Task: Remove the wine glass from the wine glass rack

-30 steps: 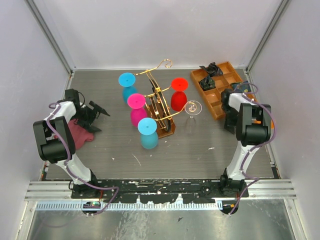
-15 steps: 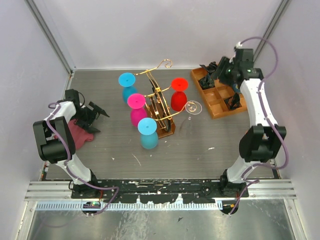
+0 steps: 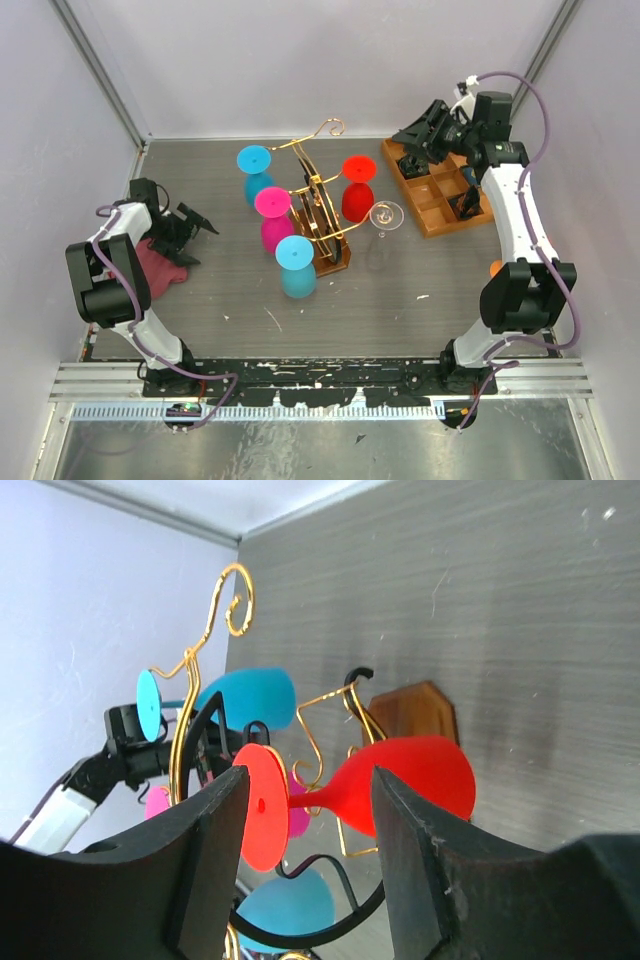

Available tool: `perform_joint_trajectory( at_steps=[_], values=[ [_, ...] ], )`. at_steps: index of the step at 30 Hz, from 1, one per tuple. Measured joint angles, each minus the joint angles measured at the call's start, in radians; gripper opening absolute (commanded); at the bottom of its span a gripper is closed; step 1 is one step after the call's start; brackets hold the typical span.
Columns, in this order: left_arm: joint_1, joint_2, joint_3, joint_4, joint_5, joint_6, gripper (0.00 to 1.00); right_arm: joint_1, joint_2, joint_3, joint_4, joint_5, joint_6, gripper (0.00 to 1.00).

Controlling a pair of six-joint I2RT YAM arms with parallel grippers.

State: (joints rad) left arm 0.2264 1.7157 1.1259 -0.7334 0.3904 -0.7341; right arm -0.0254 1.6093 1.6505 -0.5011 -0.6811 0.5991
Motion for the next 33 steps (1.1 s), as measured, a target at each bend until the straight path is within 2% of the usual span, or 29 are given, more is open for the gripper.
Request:
perform_joint_trajectory(
  at_steps=[8, 16, 24, 25, 26, 28, 29, 33],
  values=[
    [0.000, -0.001, 0.000, 0.000, 0.000, 0.000, 1.00, 0.059, 0.031, -0.049, 0.033, -0.079, 0.033, 0.56],
    [0.000, -0.011, 0.000, 0.000, 0.005, 0.000, 1.00, 0.132, 0.034, -0.049, 0.049, -0.101, 0.023, 0.45],
    [0.000, -0.011, 0.000, 0.000, 0.013, 0.000, 1.00, 0.140, 0.042, -0.049, -0.036, -0.082, -0.030, 0.45],
    [0.000, -0.011, 0.000, 0.000, 0.014, 0.000, 1.00, 0.140, 0.043, -0.049, -0.046, -0.079, -0.036, 0.43],
    [0.000, -0.011, 0.000, 0.000, 0.015, 0.000, 1.00, 0.142, 0.043, -0.049, -0.051, -0.078, -0.040, 0.36],
    [0.000, -0.011, 0.000, 0.000, 0.016, 0.000, 1.00, 0.142, 0.043, -0.049, -0.057, -0.079, -0.048, 0.13],
    [0.000, -0.011, 0.000, 0.000, 0.016, 0.000, 1.00, 0.142, 0.043, -0.049, -0.058, -0.080, -0.052, 0.04],
    [0.000, -0.011, 0.000, 0.000, 0.017, 0.000, 1.00, 0.138, 0.040, -0.044, -0.048, -0.096, -0.043, 0.01]
  ],
)
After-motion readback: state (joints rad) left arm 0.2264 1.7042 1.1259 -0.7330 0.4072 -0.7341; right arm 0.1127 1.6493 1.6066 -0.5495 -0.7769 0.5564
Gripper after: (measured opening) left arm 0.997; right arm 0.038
